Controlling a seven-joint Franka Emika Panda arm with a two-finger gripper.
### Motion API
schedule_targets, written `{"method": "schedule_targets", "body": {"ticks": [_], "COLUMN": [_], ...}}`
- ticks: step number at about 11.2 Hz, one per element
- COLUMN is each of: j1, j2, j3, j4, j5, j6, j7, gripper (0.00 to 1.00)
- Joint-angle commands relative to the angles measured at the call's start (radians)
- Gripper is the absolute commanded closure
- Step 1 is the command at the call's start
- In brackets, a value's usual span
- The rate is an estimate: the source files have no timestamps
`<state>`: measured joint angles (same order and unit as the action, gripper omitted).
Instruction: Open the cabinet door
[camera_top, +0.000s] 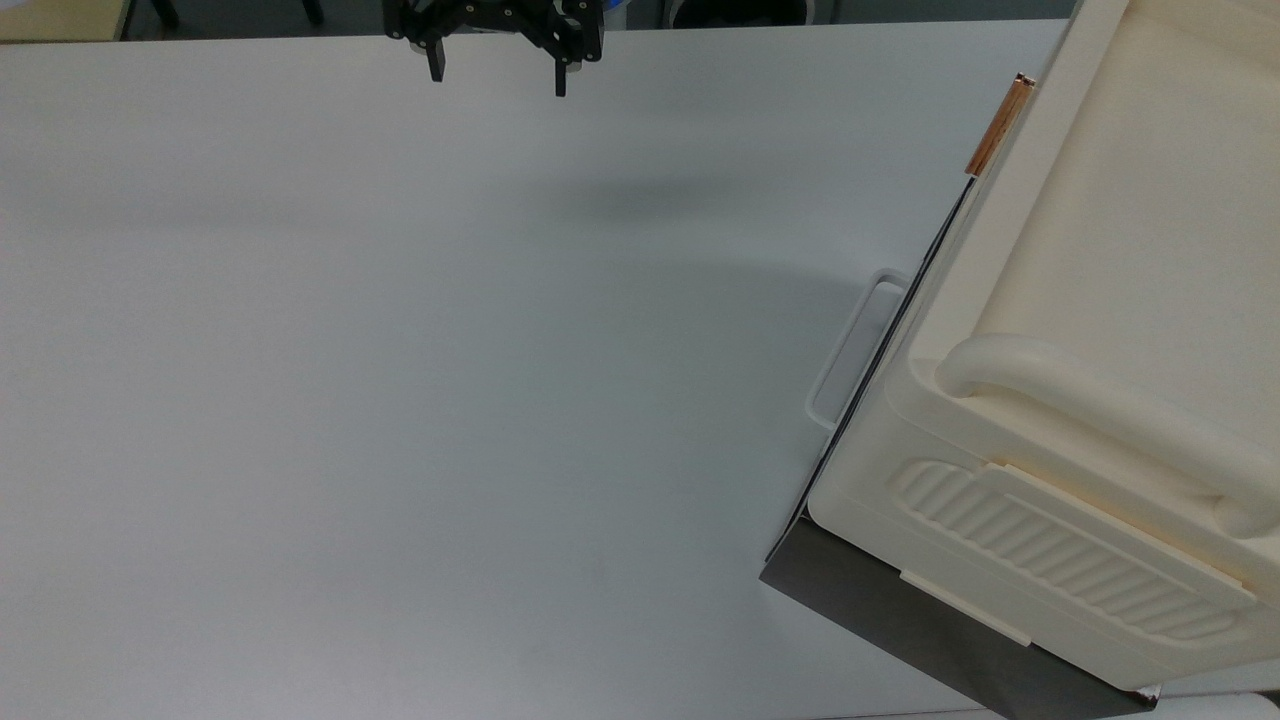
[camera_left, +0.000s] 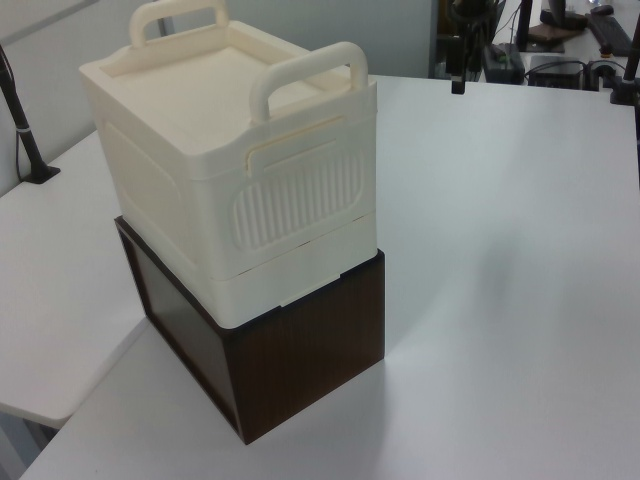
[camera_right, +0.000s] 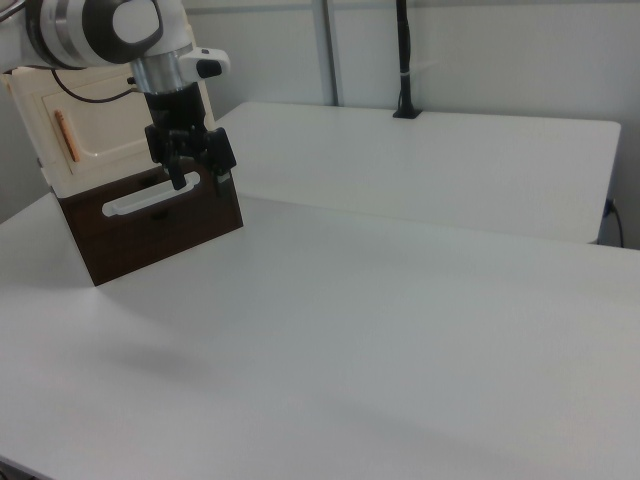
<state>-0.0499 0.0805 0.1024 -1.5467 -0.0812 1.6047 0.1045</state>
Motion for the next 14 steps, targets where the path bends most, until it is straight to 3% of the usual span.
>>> {"method": "schedule_targets", "body": {"ticks": [1,8,14], "j1": [-0.011,0.001,0.136], "j2": [-0.021,-0.016,-0.013], "j3": [0.008,0.01,0.013], "j4": [-0.018,-0.018,0.034], "j5": [0.015,0.02,0.023], "j6": [0.009,0.02,0.021], "j7": [0.009,-0.003,-0.009], "gripper": [0.0,0.0,0.0]}}
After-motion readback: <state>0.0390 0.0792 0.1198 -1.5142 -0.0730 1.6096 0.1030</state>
